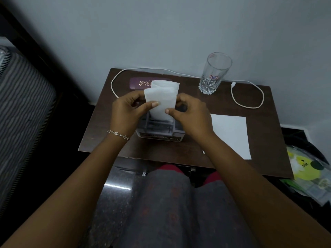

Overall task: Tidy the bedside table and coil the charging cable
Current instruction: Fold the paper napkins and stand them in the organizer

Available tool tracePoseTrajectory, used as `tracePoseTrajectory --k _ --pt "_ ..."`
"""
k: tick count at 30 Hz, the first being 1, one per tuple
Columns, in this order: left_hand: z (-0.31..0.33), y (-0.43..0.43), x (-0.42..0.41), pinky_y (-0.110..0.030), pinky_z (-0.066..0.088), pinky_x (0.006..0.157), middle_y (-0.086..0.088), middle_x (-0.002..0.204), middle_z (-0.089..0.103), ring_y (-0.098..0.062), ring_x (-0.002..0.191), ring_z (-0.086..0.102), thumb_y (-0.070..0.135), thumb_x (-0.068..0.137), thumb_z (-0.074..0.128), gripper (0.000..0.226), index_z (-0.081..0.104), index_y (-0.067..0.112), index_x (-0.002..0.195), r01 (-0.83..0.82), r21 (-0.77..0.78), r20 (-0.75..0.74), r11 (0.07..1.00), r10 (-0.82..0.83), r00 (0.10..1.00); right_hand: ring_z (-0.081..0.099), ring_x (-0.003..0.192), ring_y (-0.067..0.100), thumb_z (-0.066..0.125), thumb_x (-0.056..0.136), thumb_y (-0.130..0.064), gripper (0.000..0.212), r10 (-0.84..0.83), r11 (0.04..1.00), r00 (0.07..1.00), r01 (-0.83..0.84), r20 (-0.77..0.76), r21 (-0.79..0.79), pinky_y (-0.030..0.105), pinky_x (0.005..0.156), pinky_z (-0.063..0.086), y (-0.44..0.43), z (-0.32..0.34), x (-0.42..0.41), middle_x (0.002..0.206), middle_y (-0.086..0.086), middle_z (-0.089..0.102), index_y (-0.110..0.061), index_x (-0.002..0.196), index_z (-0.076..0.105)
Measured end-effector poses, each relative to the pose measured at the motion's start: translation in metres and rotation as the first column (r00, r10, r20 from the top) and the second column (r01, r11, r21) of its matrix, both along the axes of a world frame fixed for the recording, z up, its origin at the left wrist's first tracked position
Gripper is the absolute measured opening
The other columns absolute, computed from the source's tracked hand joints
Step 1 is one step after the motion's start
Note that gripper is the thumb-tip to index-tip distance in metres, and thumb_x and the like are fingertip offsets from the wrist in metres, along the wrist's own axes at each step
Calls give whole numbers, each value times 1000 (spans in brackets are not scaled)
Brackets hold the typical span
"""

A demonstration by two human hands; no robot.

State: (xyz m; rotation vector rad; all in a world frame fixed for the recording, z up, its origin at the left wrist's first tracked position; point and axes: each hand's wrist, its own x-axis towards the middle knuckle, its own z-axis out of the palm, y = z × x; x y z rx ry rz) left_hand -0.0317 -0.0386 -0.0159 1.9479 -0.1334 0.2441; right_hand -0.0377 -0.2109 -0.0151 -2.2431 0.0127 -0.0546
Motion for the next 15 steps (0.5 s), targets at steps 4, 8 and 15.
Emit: tracePoseTrajectory --k 4,8,15 --pt "-8 2 0 -19 54 75 10 82 67 3 73 63 21 73 75 18 69 21 90 -74 71 -4 995 75 997 64 86 13 72 77 -37 26 16 999 1000 -15 1 -45 34 72 53 0 0 1 96 -7 72 -27 101 69" --pt "-7 -1 5 -7 48 67 10 81 66 14 69 58 22 75 74 13 72 18 87 -94 150 38 984 90 995 64 86 14 72 76 -38 30 12 1000 1000 -12 -6 -28 32 70 52 -2 -1 5 95 -6 71 -24 102 69" --pt "-10 2 8 -2 41 65 8 84 65 4 68 56 27 73 75 18 73 14 86 -109 263 63 959 95 993 51 83 11 71 78 -39 31 47 995 999 -47 5 -87 28 67 38 0 1 7 91 -9 52 -15 97 66"
